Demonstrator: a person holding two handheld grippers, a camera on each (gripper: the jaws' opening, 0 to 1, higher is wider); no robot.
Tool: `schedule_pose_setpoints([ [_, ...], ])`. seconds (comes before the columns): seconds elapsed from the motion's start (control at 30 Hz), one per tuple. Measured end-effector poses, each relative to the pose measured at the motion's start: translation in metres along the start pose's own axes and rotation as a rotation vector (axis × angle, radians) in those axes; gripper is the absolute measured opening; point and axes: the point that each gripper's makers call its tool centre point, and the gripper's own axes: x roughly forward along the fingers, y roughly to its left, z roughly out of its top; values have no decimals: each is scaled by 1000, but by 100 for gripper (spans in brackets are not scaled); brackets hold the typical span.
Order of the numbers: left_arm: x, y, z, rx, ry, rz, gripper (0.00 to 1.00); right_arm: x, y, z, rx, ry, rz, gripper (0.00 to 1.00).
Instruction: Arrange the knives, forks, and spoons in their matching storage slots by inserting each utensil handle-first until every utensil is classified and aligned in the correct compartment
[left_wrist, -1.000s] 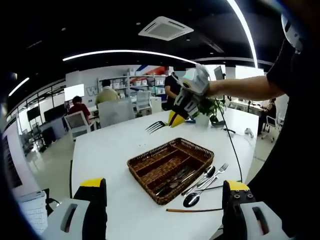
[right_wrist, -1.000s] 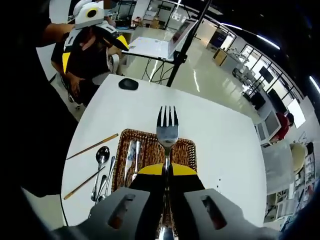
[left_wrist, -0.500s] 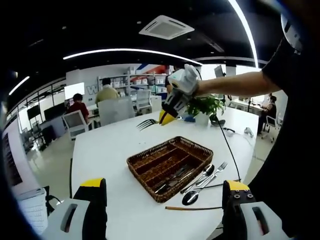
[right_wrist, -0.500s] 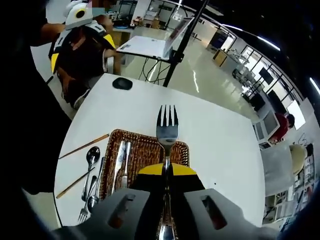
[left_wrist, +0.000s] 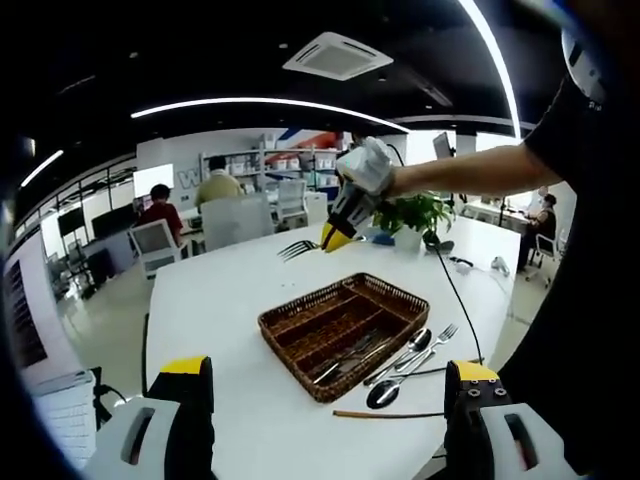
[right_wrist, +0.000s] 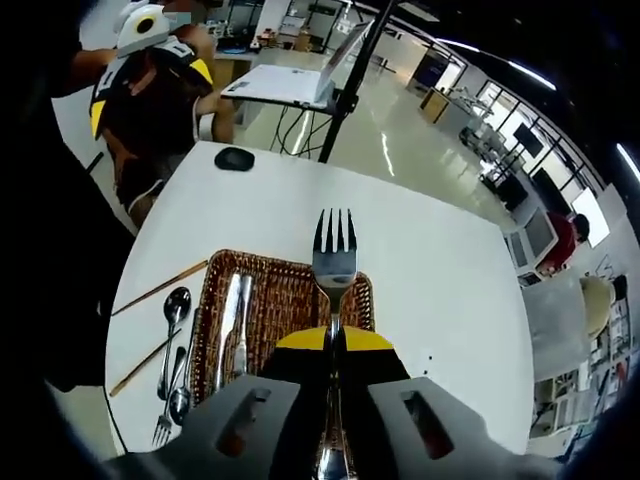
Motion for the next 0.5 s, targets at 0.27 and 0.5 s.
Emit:
schedule_pose_setpoints([
  [0.27,1,1,-4,-2,12,-1,100,15,10,-13,0,19,29,0],
  [0.5,5,4,-4,-9,16,0,100,29,14,-22,13,29,42,0],
])
